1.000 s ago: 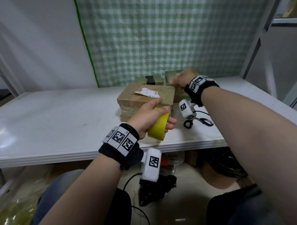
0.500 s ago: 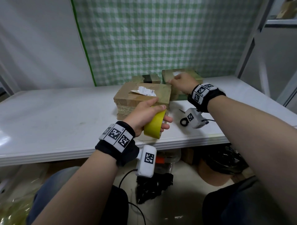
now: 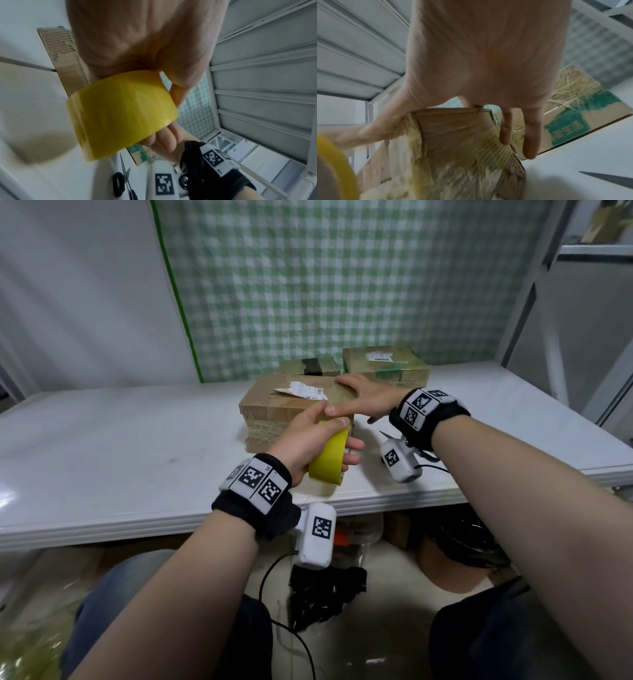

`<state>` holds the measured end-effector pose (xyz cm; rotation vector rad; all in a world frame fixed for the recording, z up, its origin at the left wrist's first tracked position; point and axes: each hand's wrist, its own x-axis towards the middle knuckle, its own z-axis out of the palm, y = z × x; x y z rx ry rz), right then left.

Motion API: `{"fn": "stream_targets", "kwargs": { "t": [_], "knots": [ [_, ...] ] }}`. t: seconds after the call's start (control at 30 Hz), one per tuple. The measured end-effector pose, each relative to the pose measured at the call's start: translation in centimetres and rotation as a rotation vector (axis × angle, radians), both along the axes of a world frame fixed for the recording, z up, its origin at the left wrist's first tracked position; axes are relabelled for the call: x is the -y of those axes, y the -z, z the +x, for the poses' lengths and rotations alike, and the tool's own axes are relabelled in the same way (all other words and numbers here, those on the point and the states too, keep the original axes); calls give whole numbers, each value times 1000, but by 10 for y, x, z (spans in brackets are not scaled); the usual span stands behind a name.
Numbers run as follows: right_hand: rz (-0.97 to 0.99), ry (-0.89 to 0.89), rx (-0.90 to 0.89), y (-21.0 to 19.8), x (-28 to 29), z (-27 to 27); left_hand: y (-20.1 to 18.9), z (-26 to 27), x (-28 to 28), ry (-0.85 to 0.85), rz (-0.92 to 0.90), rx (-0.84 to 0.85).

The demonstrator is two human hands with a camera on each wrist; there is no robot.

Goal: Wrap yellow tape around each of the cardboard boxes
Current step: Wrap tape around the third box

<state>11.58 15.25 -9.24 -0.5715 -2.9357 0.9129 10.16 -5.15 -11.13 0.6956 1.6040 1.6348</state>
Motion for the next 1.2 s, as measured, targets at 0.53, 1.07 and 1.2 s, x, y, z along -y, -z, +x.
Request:
{"fn": "stream_targets", "kwargs": {
  "t": [0.53, 1.07, 1.2],
  "knots": [
    [-291, 196, -110, -2, -14, -23, 1, -4, 0, -15, -43, 26],
    [-546, 421, -276, 6, 39, 38, 9, -49, 19, -538, -383, -428],
    [-616, 389, -142, 16, 56, 45, 14, -71, 31, -633, -549, -384]
  ]
}}
